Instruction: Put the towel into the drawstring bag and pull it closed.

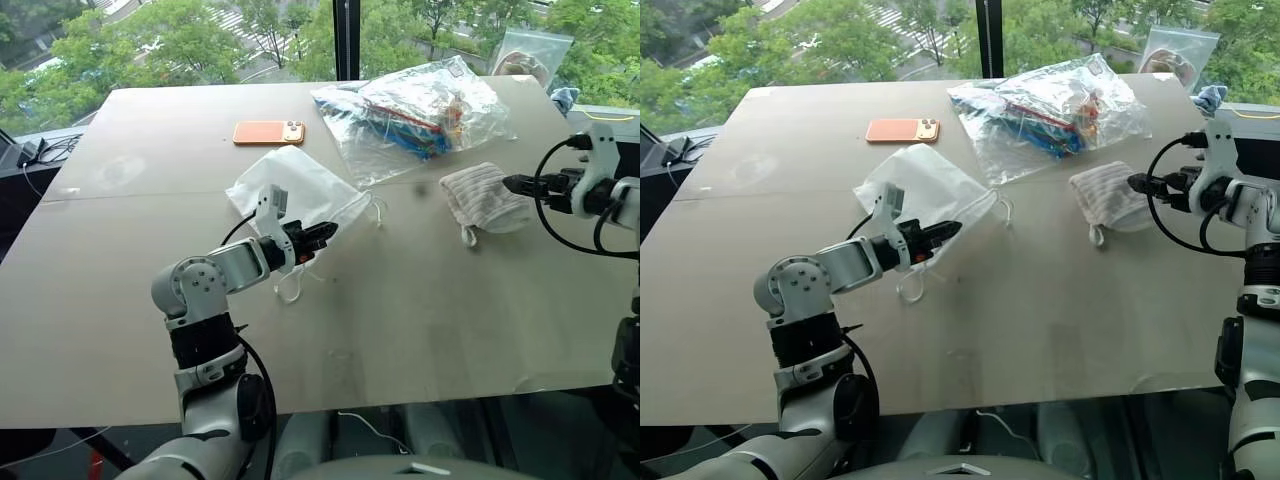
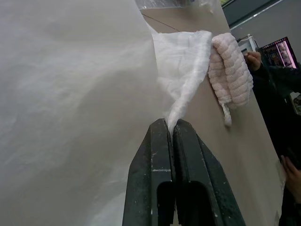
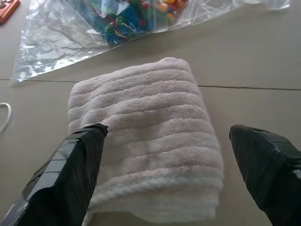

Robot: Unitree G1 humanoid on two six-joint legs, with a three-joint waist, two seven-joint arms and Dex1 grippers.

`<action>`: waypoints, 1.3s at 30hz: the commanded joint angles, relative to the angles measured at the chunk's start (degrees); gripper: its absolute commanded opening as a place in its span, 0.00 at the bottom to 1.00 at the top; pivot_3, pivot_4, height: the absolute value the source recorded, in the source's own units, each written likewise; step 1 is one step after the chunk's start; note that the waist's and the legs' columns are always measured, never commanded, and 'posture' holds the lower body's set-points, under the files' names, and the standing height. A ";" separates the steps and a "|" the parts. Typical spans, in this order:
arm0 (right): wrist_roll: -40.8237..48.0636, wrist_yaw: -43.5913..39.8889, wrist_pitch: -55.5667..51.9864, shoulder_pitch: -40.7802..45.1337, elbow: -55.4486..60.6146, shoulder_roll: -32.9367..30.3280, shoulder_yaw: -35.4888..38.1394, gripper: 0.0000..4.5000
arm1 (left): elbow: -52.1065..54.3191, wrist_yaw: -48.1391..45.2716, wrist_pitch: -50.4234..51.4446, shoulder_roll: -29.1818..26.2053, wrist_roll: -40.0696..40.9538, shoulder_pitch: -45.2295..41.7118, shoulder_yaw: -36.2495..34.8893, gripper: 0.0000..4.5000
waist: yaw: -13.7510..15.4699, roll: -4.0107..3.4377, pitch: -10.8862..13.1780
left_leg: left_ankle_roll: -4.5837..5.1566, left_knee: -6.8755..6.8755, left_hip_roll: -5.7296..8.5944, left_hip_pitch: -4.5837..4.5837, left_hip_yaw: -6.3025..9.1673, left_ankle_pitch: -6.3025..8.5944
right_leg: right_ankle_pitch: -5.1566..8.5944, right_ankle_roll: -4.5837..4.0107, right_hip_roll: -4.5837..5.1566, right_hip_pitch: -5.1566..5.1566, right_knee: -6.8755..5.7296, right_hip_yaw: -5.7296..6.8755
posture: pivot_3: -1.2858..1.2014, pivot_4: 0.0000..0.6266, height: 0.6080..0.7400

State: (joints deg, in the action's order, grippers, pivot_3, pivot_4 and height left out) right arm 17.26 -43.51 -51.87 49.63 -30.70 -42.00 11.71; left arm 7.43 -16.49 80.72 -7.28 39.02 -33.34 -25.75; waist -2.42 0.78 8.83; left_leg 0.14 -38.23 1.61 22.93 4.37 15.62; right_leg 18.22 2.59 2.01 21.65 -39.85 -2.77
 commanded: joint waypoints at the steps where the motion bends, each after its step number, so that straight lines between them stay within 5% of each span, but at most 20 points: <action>1: -4.62 3.39 9.05 -1.94 11.35 1.90 -5.58 1.00 | 4.41 1.38 -0.61 -0.33 1.74 1.26 -1.80 0.01 | 0.19 0.00 0.00 | 0.00 -0.01 0.00 0.06 0.04 0.00 | 0.00 0.00 0.01 0.03 0.03 0.05 | 0.52 0.24 1.00; 4: -12.54 9.17 11.33 -8.87 23.70 3.56 -14.61 1.00 | 5.55 2.60 -0.38 0.08 2.28 2.26 -2.51 0.01 | 0.23 0.01 -0.01 | -0.01 0.00 -0.02 0.15 0.16 0.01 | 0.00 0.00 0.05 0.10 0.02 0.10 | 0.52 0.24 1.00; 9: -20.55 23.34 7.34 -14.86 32.50 12.11 -19.13 1.00 | 7.20 3.85 0.46 0.60 3.46 3.29 -2.09 0.01 | 0.26 0.00 0.00 | -0.03 -0.05 -0.01 0.19 0.21 0.00 | 0.00 0.00 0.06 0.13 -0.01 0.12 | 0.52 0.24 1.00; 17: -34.21 37.50 11.89 -12.43 20.78 14.22 -24.53 1.00 | 6.28 3.44 -0.10 -0.73 4.06 2.46 0.58 0.01 | 0.59 -0.01 0.00 | -0.04 -0.05 0.07 0.13 0.24 -0.01 | 0.00 0.00 0.08 0.13 0.00 0.21 | 0.52 0.24 1.00; 23: -33.56 35.36 11.45 -12.36 12.79 16.92 -24.28 1.00 | 6.07 3.60 -0.93 -0.55 4.08 2.74 1.75 0.01 | 0.10 0.05 -0.04 | -0.04 -0.04 0.07 0.03 0.19 -0.01 | 0.00 0.00 0.05 0.04 0.01 0.16 | 0.52 0.24 1.00; 33: -30.45 31.61 19.71 -11.25 8.51 11.27 -18.24 0.03 | 5.72 3.05 -2.88 -1.42 3.86 2.36 2.94 0.00 | 1.62 0.20 -0.15 | -0.03 -0.18 0.14 -0.18 0.29 -0.01 | -0.01 0.01 0.09 -0.27 0.02 0.25 | 0.52 0.24 1.00; 39: 2.26 21.65 -1.74 -9.47 33.82 19.86 7.98 0.01 | 3.35 2.73 -4.21 -0.93 5.76 0.36 1.35 0.00 | 0.71 0.07 -0.06 | -0.04 -0.03 0.02 0.07 0.23 -0.01 | -0.01 0.01 0.00 0.02 0.01 0.17 | 0.52 0.24 1.00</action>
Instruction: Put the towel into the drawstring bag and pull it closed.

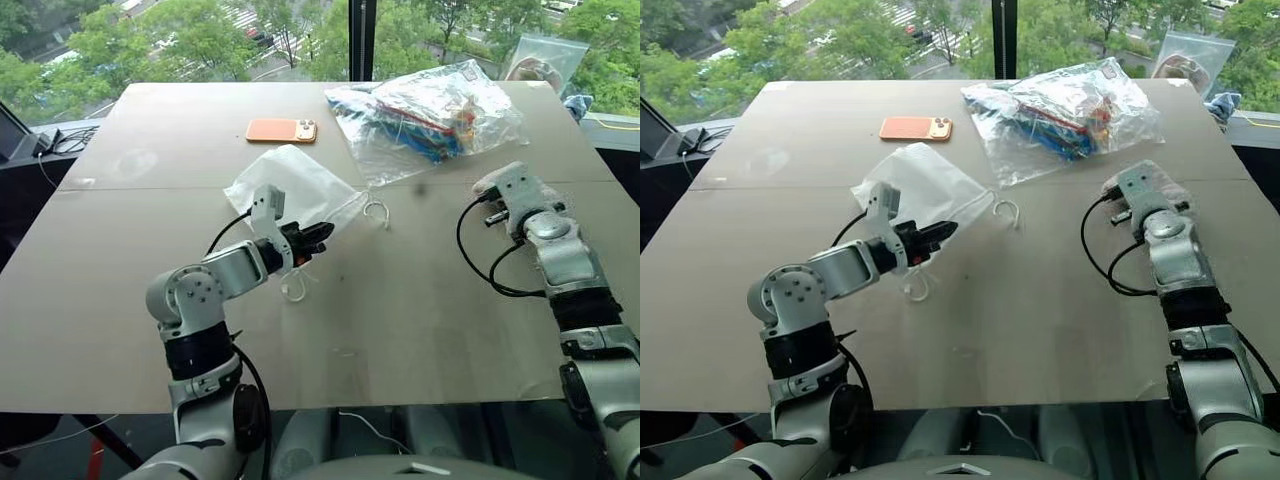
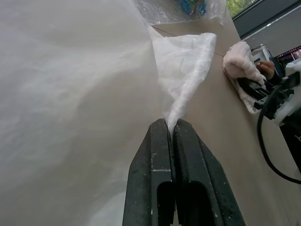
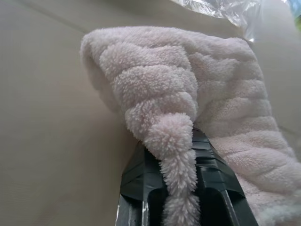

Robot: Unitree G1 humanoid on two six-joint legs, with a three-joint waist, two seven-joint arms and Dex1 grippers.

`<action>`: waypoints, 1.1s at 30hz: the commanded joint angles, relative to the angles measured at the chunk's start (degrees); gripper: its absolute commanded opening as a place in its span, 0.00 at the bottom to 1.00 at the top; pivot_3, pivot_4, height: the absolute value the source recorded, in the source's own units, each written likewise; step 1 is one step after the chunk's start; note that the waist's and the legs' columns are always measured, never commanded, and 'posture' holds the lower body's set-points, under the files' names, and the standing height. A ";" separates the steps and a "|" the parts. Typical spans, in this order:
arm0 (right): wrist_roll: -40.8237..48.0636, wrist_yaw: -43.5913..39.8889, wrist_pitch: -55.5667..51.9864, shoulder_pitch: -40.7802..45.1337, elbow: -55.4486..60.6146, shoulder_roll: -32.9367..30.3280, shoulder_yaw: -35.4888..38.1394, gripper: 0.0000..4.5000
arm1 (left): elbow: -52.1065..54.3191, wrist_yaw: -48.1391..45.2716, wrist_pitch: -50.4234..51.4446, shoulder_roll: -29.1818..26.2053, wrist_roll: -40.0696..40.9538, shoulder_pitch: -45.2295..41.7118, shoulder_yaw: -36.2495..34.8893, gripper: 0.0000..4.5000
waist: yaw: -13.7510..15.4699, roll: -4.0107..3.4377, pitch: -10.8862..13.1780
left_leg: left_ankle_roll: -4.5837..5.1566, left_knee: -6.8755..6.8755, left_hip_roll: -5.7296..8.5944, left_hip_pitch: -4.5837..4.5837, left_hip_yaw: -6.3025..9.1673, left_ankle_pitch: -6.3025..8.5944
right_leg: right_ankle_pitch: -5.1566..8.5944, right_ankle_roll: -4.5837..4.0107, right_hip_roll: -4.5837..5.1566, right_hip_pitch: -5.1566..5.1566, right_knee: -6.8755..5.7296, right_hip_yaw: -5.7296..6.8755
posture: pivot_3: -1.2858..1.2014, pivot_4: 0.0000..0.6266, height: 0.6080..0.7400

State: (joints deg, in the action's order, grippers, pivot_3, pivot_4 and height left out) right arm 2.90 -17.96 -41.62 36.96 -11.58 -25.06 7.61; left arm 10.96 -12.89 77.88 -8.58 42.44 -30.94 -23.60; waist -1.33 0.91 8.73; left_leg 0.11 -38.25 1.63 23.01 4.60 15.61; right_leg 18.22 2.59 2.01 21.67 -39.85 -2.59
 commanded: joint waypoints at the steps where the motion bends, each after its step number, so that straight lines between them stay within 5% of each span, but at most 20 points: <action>1: 21.00 -3.98 -16.38 3.83 17.73 4.07 15.35 0.01 | -0.68 -0.79 -1.42 0.49 2.75 -2.46 -1.18 0.00 | -0.67 -0.08 0.04 | 0.00 0.00 0.00 0.04 0.02 0.00 | 0.00 0.00 0.00 0.03 -0.02 0.02 | 0.52 0.24 1.00; 6: 58.51 6.44 -39.84 6.01 30.39 21.46 35.57 0.01 | -5.77 0.02 -1.30 1.89 5.58 -6.70 -4.15 0.00 | -0.98 -0.10 0.03 | 0.02 0.02 -0.02 0.03 0.10 0.01 | 0.00 0.00 0.02 0.03 -0.02 0.07 | 0.52 0.24 1.00; 12: 86.94 28.46 -29.95 -5.76 31.75 34.91 28.82 0.01 | -10.53 1.80 -1.70 3.62 8.90 -10.14 -7.26 0.00 | -0.82 -0.23 0.10 | 0.05 -0.03 0.14 0.18 0.13 0.00 | 0.00 0.00 0.20 0.15 -0.04 0.08 | 0.52 0.24 1.00; 22: 98.85 33.11 -17.26 -17.23 27.73 31.08 13.60 0.01 | -12.67 3.67 0.47 3.66 14.77 -11.88 -8.65 0.00 | -1.40 -0.23 0.10 | 0.05 0.01 0.06 0.05 0.01 0.00 | 0.00 0.00 0.02 0.10 -0.03 0.02 | 0.52 0.24 1.00; 33: 104.31 27.02 -13.37 -19.28 25.57 23.01 5.10 0.01 | -6.76 -3.82 1.16 -4.42 15.01 -6.58 1.71 0.00 | -1.20 -0.24 0.11 | 0.05 0.03 0.05 0.01 0.01 0.00 | 0.00 0.00 0.00 0.09 -0.01 0.00 | 0.52 0.24 1.00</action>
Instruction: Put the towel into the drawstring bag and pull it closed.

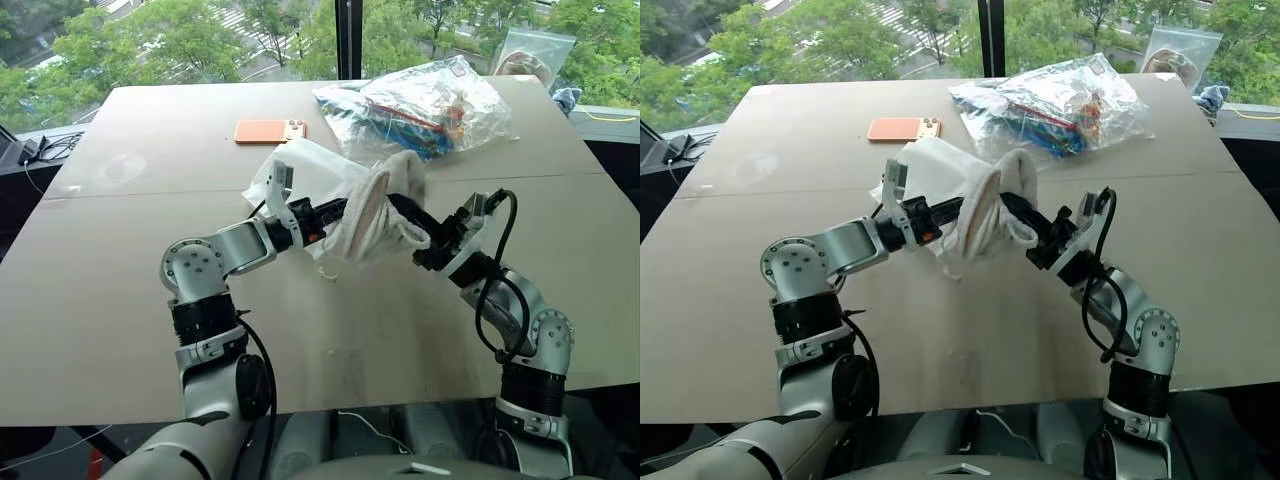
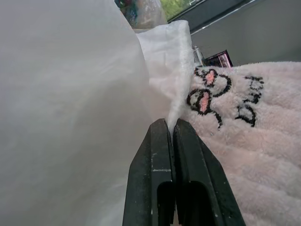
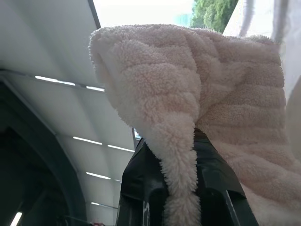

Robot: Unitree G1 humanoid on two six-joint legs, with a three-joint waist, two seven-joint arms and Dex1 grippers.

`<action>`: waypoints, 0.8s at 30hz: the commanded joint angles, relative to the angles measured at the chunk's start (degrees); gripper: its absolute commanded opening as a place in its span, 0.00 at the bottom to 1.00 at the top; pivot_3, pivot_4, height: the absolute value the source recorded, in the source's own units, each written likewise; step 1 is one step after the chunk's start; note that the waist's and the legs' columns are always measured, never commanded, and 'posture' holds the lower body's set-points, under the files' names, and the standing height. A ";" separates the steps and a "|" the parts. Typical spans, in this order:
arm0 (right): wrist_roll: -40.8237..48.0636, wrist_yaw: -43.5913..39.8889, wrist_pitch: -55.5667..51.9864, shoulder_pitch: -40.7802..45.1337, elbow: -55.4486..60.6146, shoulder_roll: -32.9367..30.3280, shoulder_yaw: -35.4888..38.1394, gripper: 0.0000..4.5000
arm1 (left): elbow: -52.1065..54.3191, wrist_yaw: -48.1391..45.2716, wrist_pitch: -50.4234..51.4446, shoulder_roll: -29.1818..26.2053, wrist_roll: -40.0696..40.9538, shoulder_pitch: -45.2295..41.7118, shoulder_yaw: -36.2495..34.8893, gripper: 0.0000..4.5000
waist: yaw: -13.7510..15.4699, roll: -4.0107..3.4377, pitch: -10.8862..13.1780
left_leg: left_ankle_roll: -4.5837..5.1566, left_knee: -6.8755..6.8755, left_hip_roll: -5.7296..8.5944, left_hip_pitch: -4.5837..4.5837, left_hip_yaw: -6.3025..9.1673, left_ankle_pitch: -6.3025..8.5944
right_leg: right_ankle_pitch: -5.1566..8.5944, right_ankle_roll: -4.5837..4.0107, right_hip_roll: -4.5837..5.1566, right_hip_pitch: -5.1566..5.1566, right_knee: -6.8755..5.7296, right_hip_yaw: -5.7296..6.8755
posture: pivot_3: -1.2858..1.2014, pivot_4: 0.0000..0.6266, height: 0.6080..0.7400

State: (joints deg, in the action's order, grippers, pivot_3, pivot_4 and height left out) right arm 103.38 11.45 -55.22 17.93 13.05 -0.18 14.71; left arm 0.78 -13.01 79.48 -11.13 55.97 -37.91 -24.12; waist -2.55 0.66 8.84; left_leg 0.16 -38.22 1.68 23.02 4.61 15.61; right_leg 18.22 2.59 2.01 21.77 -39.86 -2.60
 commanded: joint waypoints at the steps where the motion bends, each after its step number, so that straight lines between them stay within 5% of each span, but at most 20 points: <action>1: 4.00 -2.79 0.14 -0.57 0.43 -2.76 -2.74 0.01 | 3.60 -4.62 -0.58 -2.49 1.71 0.62 2.69 0.00 | 0.02 0.00 0.00 | 0.00 0.00 0.00 0.00 0.01 0.00 | 0.00 0.00 0.00 0.00 0.00 0.01 | 0.52 0.24 1.00; 9: -7.75 -8.33 -0.40 -2.07 -7.75 -9.53 -7.31 0.01 | 3.22 -8.06 -2.61 -6.49 -1.25 2.44 6.83 0.00 | 0.04 0.00 0.00 | 0.01 0.00 0.00 -0.01 0.00 0.00 | 0.00 0.00 0.00 -0.02 0.02 0.01 | 0.52 0.24 1.00; 19: -14.07 -9.31 2.36 -4.52 -3.17 -11.83 -5.16 0.01 | 6.01 -9.18 -7.75 -6.53 -6.23 6.00 14.55 0.00 | 0.39 0.00 0.01 | 0.01 0.02 -0.02 0.00 0.03 0.01 | 0.00 0.00 0.03 -0.03 0.04 0.02 | 0.52 0.24 1.00; 24: -14.19 -7.55 -0.47 -7.39 0.45 -17.48 -5.26 0.50 | 5.38 -10.53 -8.96 -5.52 -7.00 4.74 16.98 0.00 | 0.43 0.01 0.01 | 0.02 0.01 0.00 0.04 0.02 0.01 | 0.00 0.00 0.06 -0.04 0.06 0.02 | 0.52 0.24 1.00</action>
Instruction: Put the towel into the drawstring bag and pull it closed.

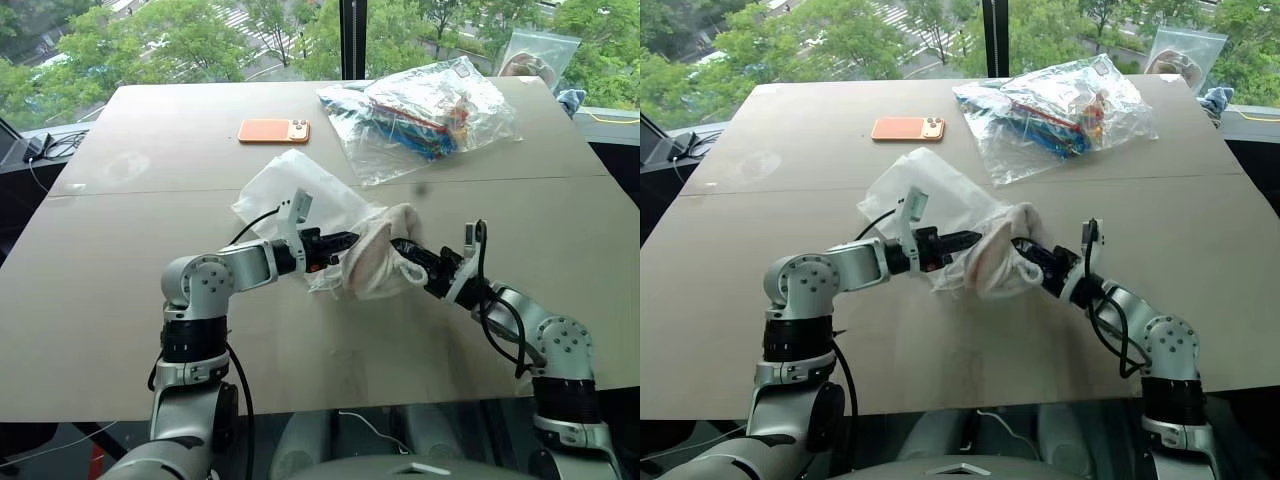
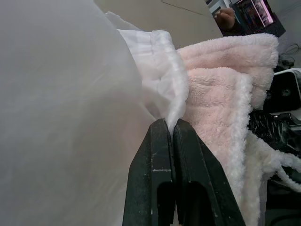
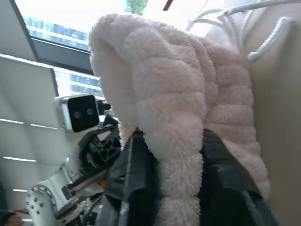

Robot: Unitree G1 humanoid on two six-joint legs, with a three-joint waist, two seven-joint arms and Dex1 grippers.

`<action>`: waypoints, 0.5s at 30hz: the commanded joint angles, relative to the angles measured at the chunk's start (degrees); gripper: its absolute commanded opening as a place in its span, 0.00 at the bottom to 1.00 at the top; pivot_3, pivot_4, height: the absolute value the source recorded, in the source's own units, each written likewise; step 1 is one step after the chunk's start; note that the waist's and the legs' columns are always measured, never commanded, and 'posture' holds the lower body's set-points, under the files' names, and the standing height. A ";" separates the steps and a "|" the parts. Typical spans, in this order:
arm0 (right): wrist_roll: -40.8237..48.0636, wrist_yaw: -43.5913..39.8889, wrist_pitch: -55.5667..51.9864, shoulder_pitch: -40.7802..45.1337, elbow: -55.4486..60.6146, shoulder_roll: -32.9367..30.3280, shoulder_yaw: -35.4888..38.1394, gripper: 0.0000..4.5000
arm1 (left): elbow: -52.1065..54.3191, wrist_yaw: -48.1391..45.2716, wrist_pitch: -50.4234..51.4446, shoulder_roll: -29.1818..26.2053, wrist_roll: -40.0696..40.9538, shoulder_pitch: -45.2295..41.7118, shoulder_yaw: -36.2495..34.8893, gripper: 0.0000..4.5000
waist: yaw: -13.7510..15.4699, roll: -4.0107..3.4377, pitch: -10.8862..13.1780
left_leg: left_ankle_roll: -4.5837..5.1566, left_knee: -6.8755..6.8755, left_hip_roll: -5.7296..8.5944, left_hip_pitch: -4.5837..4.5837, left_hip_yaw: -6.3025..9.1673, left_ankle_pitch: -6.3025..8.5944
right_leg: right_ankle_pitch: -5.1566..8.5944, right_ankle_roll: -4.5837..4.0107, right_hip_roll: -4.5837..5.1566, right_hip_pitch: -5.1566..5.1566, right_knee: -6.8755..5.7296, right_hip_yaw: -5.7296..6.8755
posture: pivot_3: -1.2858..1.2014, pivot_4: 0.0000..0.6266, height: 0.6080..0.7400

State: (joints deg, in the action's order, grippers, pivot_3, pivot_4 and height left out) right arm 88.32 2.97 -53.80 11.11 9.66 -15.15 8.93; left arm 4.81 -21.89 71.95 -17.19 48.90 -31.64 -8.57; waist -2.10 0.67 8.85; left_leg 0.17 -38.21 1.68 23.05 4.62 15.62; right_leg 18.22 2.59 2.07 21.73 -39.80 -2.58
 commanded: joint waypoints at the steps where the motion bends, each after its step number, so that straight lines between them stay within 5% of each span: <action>1: 0.48 1.44 -2.36 -0.66 4.65 -3.81 0.36 0.59 | 1.42 -2.06 -1.69 0.59 -0.20 -1.70 2.05 0.00 | -0.05 0.00 0.00 | 0.00 0.00 0.00 0.00 0.00 0.00 | 0.00 0.00 -0.01 0.00 0.00 0.00 | 0.52 0.24 1.00; 2: 1.30 2.43 -2.88 -0.34 5.32 -5.30 0.65 0.69 | 1.40 -2.60 -2.07 0.58 -0.77 -1.88 2.98 0.00 | -0.13 0.00 0.00 | 0.00 0.00 -0.01 0.00 0.00 0.00 | 0.00 0.00 -0.01 0.00 0.00 -0.01 | 0.52 0.24 1.00; 5: 3.54 3.09 -3.46 0.36 6.49 -7.95 1.15 0.69 | 1.10 -3.65 -3.05 0.66 -1.78 -2.12 4.61 0.00 | -0.30 0.00 0.00 | 0.00 0.01 -0.02 -0.01 -0.03 0.00 | 0.00 0.00 -0.04 0.00 0.00 -0.04 | 0.52 0.24 1.00; 8: 4.29 4.21 -4.97 0.97 6.90 -10.39 0.30 0.82 | 0.64 -4.50 -3.85 0.97 -2.48 -2.28 5.85 0.00 | -0.20 0.01 0.01 | 0.01 0.02 -0.04 -0.01 -0.02 0.00 | 0.00 0.00 -0.06 0.00 0.00 -0.03 | 0.52 0.24 1.00; 10: 8.52 7.23 -4.54 1.48 6.59 -10.61 0.15 0.99 | 0.88 -5.52 -4.46 0.59 -3.45 -2.22 7.19 0.00 | -0.13 0.02 0.01 | 0.01 0.01 -0.04 0.00 -0.02 0.01 | 0.00 0.00 -0.05 -0.01 0.01 -0.03 | 0.52 0.24 1.00; 15: 17.25 12.00 -2.65 2.31 7.79 -13.76 0.69 0.99 | 1.36 -7.46 -6.32 -0.40 -5.89 -1.62 9.75 0.00 | -0.12 0.03 0.02 | 0.02 -0.02 -0.03 0.06 -0.01 0.01 | 0.00 0.00 -0.04 -0.01 0.03 -0.02 | 0.52 0.24 1.00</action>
State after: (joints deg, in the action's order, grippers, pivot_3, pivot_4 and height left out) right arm 102.27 13.71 -57.50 12.89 15.14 -27.94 8.99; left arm 4.74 -27.93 67.18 -17.10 43.52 -33.24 0.66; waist -2.23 0.70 8.87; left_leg 0.19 -38.23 1.65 23.12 4.62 15.63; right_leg 18.22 2.59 2.03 21.72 -39.76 -2.59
